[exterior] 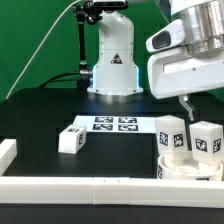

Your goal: Assemble stool

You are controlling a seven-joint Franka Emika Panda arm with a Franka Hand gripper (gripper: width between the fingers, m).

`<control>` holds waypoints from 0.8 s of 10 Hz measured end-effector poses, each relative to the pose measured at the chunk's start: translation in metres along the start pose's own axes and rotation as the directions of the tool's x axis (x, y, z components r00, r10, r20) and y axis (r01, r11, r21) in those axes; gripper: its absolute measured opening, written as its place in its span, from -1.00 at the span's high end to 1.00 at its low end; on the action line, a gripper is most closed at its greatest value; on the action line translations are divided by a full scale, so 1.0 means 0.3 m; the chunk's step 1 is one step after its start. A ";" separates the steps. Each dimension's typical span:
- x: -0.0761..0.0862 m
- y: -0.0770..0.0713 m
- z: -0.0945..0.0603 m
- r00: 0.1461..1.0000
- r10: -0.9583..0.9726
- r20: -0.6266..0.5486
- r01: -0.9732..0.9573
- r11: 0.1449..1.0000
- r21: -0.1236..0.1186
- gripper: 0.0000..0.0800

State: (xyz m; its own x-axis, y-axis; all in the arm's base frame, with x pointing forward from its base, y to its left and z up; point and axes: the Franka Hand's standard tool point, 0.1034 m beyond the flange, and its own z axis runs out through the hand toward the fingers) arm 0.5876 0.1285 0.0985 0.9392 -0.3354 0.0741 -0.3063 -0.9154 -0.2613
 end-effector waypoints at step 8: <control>0.027 -0.035 -0.035 0.617 -0.781 0.093 0.786 0.617 -0.038 -0.62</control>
Offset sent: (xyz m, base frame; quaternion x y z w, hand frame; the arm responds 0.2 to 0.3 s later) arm 0.0000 0.0000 0.0000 0.0000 0.0000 -0.1938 0.9810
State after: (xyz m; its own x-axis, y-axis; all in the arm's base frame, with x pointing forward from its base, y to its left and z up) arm 0.5969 0.1331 0.1121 0.8333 0.5289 0.1607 0.5438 -0.8365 -0.0668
